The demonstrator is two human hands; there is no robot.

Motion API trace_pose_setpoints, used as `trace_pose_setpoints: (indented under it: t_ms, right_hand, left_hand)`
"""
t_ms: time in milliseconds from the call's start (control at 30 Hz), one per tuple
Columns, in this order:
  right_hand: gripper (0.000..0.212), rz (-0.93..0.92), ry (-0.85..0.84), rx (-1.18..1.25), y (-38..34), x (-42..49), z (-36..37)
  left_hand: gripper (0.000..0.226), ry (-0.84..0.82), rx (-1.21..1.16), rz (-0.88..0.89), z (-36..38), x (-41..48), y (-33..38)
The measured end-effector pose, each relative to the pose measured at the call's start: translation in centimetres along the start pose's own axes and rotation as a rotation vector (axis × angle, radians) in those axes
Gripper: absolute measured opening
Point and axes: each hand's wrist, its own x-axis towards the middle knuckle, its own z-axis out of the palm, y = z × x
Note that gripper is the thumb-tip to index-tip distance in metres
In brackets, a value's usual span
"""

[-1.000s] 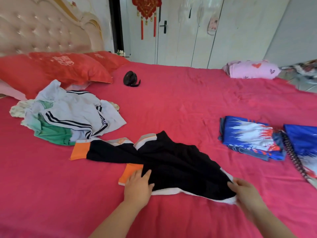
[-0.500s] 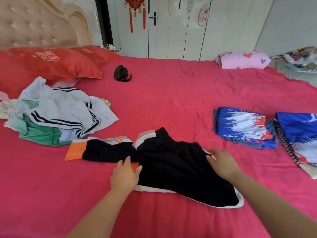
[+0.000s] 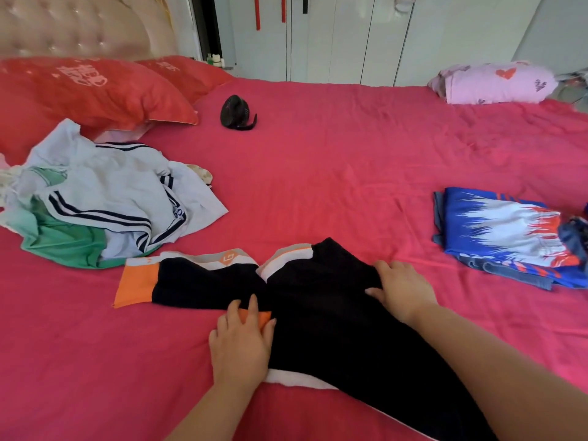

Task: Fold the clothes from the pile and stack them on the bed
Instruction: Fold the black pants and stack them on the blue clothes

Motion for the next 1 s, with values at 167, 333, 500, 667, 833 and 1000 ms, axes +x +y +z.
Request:
trace_pose_setpoints:
  t_ms: [167,333,500,667,833,1000]
  right_hand:
    - [0.04,0.262,0.108,0.193,8.1,-2.7,-3.4]
    - [0.04,0.471,0.158,0.258,14.9,-8.4,-4.8]
    - [0.047,0.544,0.041,0.362,17.2,-11.3,-2.4]
    - [0.039,0.614,0.106,0.612,18.2,-11.9,-1.4]
    - [0.018,0.538,0.06,0.58,19.2,-12.5,-0.5]
    - [0.026,0.481,0.176,0.515,19.5,-12.3,1.0]
  left_hand:
    - [0.051,0.029,0.025,0.13,-0.6,0.7,-0.1]
    - [0.05,0.1,-0.006,0.16,-3.4,0.9,2.3]
    - [0.05,0.219,0.027,0.362,-5.6,-0.2,7.1]
    - [0.038,-0.009,-0.222,0.595,-5.8,-0.3,16.5]
    - [0.032,-0.179,-0.336,0.663,-3.2,3.4,25.3]
    - [0.064,-0.421,-0.264,0.595,0.3,5.4,31.3]
